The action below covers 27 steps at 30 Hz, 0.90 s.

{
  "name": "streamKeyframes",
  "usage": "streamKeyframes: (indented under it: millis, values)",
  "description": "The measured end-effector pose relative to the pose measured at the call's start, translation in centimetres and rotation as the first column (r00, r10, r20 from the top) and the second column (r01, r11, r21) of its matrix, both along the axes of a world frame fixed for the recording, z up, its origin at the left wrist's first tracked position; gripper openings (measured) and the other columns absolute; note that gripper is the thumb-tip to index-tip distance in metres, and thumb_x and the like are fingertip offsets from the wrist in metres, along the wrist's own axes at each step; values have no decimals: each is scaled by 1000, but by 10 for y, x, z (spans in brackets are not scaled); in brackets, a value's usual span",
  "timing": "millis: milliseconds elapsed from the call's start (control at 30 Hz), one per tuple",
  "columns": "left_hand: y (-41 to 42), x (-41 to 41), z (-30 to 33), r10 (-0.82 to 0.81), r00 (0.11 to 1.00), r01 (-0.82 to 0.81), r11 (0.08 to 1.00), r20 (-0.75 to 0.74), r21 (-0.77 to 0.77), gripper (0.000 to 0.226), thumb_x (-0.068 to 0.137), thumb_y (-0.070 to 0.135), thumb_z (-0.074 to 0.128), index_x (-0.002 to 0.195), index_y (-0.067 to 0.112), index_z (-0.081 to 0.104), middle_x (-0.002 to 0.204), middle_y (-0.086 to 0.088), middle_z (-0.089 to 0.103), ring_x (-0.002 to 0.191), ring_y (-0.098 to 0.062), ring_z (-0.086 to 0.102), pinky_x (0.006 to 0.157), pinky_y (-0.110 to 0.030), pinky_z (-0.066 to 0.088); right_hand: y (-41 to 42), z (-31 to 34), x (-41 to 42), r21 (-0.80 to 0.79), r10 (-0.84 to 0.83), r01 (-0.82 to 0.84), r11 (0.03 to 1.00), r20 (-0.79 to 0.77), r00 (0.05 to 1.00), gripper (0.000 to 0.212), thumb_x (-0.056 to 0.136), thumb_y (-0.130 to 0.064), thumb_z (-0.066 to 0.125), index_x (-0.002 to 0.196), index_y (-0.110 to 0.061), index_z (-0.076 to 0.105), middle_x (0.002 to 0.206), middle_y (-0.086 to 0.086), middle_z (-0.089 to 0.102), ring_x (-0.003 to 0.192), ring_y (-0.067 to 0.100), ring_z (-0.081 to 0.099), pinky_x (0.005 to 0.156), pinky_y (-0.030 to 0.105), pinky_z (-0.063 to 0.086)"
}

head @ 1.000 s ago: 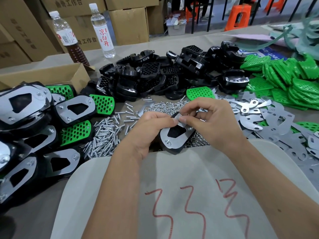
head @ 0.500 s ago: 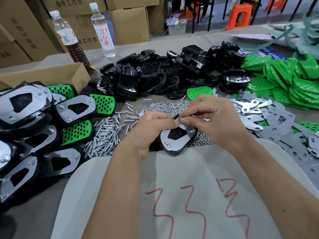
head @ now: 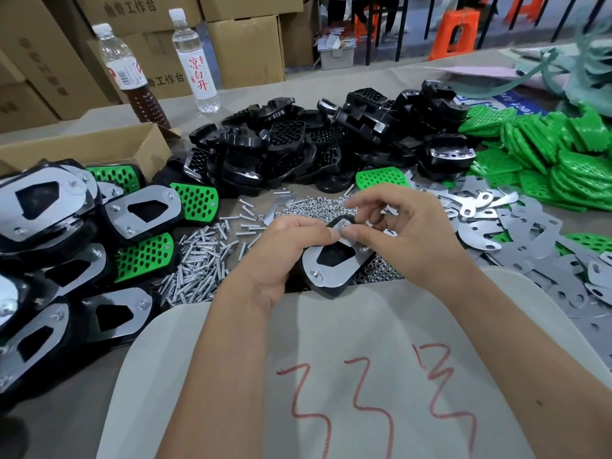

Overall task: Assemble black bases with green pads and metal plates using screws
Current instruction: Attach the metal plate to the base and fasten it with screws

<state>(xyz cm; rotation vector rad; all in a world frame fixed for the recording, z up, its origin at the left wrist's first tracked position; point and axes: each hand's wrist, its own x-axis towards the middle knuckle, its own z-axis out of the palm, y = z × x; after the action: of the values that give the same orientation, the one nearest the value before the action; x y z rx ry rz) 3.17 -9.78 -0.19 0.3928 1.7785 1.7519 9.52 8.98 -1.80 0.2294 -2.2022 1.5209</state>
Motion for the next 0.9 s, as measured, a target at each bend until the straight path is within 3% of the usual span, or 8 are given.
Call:
streamKeyframes:
  millis: [100,233,300,400,600,700,800,900]
  values:
    - [0,0,0,7,1000,-7,1000,10,-6,25,72,20,73,88,1,68,73,-11,58,60,-22,55,52,-24,43,-3,-1,-1,-31,37,-38,999,-12,999,16,82,-1,84,93,-12,82,85,6,67,78,29,65,71,50,57]
    - [0,1,1,-29,999,29,1000,15,-12,18,74,20,71,76,3,65,65,-9,56,52,-20,52,48,-22,41,-1,-3,-3,-71,-33,32,997,-8,999,17,76,-18,91,74,-12,75,79,7,65,72,37,62,62,57,53]
    - [0,1,1,-8,1000,8,1000,13,-16,34,73,21,71,87,-9,64,73,-14,54,60,-26,50,52,-25,39,1,-3,-2,-54,2,-2,999,1,1000,16,78,-25,90,84,-15,79,82,3,67,75,32,62,64,55,54]
    - [0,1,1,22,999,-22,1000,23,1,39,72,20,72,94,-12,64,81,-17,56,69,-30,52,56,-26,42,-2,-2,-1,-63,76,-75,995,8,997,20,85,-9,82,101,-21,82,92,6,67,80,29,63,69,52,57]
    - [0,0,1,20,999,-19,1000,26,-11,22,73,21,72,83,2,67,74,-13,58,60,-25,54,53,-25,43,4,-3,-1,-154,25,-21,988,22,999,13,79,-10,87,76,-9,75,83,7,68,81,35,63,70,61,55]
    - [0,1,1,4,1000,-4,1000,7,-15,25,74,21,71,85,-1,64,76,-14,54,64,-25,51,54,-27,40,1,-3,-1,-126,64,-57,990,50,997,19,80,-5,86,96,-15,81,90,1,67,82,29,61,74,55,58]
    - [0,2,1,-9,1000,9,1000,-8,-17,18,74,20,71,64,9,61,63,-7,53,53,-20,50,49,-22,40,1,-4,-2,-76,-11,13,997,23,1000,19,77,-15,91,77,-15,73,82,1,62,70,23,53,63,44,51]
    - [0,1,1,9,1000,-9,1000,6,-13,21,73,21,71,77,1,64,71,-11,56,57,-23,53,52,-25,42,1,-2,-2,-89,-8,11,996,34,999,21,77,-22,91,88,-22,74,88,0,61,72,19,52,65,42,52]
